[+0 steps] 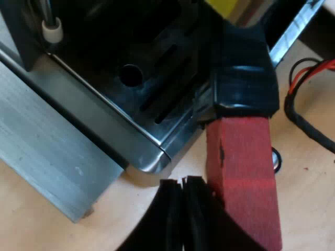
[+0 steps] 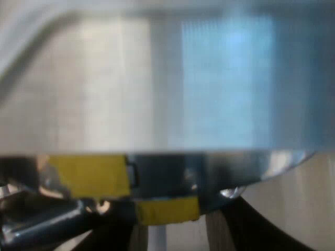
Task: Put the handle in the coffee machine
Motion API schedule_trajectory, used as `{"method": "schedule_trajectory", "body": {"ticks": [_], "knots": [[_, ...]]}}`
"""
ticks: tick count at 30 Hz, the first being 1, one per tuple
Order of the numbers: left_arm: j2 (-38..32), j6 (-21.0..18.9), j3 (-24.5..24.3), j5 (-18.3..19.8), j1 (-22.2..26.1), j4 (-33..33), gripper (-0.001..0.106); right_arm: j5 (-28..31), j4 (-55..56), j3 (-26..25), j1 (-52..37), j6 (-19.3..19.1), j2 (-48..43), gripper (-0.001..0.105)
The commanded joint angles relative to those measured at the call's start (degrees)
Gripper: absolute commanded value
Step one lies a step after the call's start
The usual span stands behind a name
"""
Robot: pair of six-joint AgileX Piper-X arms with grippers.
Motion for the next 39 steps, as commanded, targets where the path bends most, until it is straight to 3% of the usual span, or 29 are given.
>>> {"method": "schedule_trajectory", "body": {"ticks": [1, 3, 10, 15, 21, 32, 39], "knots": [[-0.24, -2.02, -0.33, 2.75, -0.35, 1.32, 0.001, -0.73, -5.18, -0.99, 0.10, -0.10, -2.14, 0.031], [-0.24, -3.64, -0.33, 5.33, -0.64, 1.62, 0.001, -0.73, -5.18, -0.99, 0.10, -0.10, -2.14, 0.031], [-0.24, -3.88, 1.02, 4.95, -4.36, 2.57, 0.001, -0.73, -5.18, -0.99, 0.10, -0.10, -2.14, 0.031], [-0.24, -6.26, 2.71, 0.65, -7.51, 2.47, 0.001, -0.73, -5.18, -0.99, 0.10, -2.88, -2.14, 0.031], [-1.24, -10.28, 2.69, -2.99, -7.67, -0.09, 0.000, -1.87, -5.18, -0.99, 0.10, -2.87, -2.14, 0.031], [-1.46, -14.63, 2.69, -0.43, -8.35, 0.41, 0.000, -1.87, -4.98, -0.41, 0.10, -2.87, -2.14, 0.031], [-1.46, -14.63, 2.69, -1.81, -14.53, 1.41, 0.000, -1.00, -4.77, 1.89, 0.10, -2.53, -2.14, 0.031]]}}
